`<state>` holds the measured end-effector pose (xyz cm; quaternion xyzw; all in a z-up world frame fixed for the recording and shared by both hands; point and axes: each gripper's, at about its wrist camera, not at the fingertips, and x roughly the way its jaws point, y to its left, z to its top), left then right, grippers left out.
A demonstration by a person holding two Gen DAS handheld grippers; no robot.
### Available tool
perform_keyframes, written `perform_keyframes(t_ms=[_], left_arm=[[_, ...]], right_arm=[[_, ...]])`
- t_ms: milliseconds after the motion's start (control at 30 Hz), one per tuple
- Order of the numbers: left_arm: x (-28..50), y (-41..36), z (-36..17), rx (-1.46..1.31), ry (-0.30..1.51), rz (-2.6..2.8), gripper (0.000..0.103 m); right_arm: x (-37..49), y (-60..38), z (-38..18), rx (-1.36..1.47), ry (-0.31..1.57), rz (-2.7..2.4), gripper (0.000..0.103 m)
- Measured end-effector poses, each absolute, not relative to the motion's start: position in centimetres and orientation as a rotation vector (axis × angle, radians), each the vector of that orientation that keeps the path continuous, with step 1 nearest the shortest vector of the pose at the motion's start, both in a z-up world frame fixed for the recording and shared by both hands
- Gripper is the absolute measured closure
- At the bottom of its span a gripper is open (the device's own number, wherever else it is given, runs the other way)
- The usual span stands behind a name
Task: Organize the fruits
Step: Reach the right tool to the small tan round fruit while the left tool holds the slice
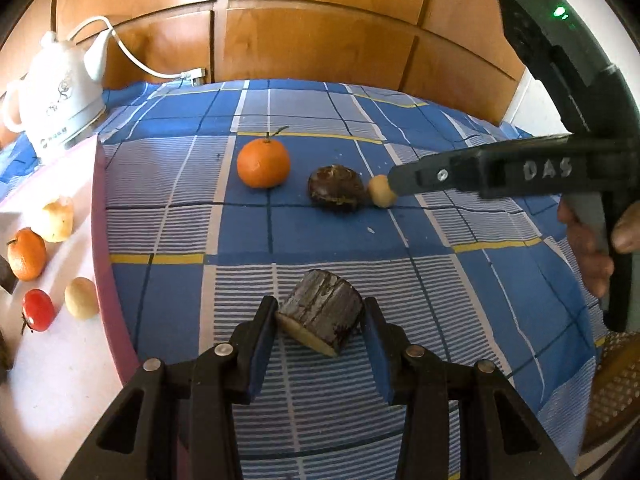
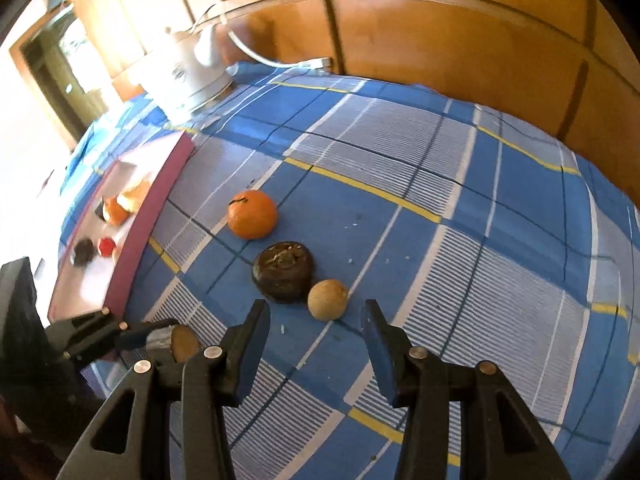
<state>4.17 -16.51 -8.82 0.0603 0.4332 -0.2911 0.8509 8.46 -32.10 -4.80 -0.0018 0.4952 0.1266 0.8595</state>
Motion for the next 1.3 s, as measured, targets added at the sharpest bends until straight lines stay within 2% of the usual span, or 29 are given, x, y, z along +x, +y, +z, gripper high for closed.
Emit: perform_keyframes(t_ms=[367,600,833,1300], left_arm=[[3.9,-16.5,-9.0,0.139,0.901,-0.603,0.06],[3.8,-16.5,-9.1,0.141,0.895,-0.601,0.06],[3.7,-16.6,-9.1,0.148,0.891,-0.602,0.06],[4.0,-16.8,-8.3,0.13,0.933,-0.627,0.061]], right_arm=[[9.2,-30.9,-6.5,-0.183,1.034,0.25,0.061],[9.7,-30.3,-7.3,-0.247,1.048,0.253,0.078],[9.5,-30.9,-6.2,-0.163,1.088,0.268,0.079],[9.7,-31.4,-6.8,-0.181,1.116,0.216,0.079]])
